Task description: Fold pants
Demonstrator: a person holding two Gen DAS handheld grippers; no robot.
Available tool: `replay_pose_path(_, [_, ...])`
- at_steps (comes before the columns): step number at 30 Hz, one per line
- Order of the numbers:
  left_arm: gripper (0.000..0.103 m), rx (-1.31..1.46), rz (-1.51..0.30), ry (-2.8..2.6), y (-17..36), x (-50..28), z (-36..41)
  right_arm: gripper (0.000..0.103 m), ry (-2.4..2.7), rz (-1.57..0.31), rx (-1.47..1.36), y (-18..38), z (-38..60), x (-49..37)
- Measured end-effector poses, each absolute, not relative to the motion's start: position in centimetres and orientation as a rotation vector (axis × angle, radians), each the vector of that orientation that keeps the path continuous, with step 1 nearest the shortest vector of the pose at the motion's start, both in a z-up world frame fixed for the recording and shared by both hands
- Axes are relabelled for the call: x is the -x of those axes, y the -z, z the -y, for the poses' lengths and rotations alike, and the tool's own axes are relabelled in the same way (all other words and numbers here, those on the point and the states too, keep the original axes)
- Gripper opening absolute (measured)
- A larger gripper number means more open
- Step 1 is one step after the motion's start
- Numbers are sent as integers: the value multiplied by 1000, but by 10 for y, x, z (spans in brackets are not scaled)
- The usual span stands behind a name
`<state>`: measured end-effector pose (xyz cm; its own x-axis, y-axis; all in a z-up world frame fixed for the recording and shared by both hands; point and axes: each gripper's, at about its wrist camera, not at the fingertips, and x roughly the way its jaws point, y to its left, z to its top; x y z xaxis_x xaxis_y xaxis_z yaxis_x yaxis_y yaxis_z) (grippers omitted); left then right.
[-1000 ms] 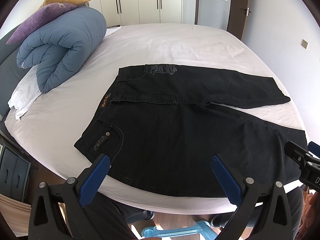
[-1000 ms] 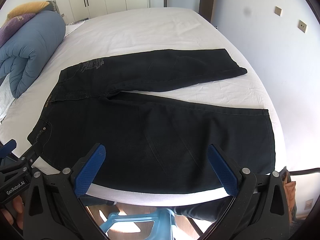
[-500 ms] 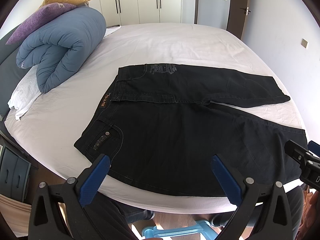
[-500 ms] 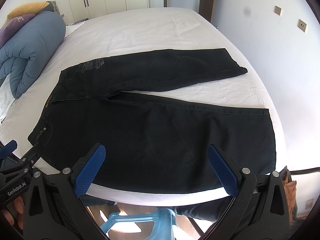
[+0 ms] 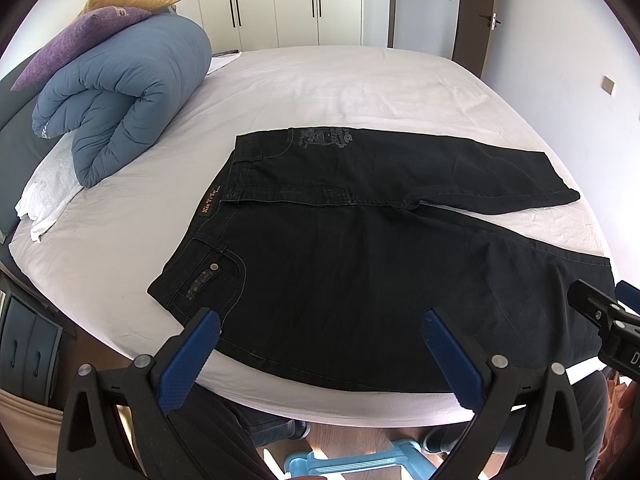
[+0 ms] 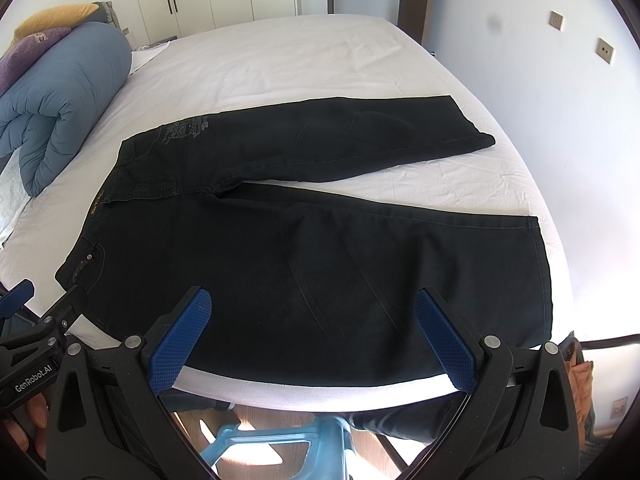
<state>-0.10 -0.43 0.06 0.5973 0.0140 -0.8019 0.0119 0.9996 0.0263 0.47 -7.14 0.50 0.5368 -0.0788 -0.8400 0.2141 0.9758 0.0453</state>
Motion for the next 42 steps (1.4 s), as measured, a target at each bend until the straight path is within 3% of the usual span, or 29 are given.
replay_pose_path(42, [103,-41,-910,32,2,-3,2,103,122,-978,-175,-5,73,-7])
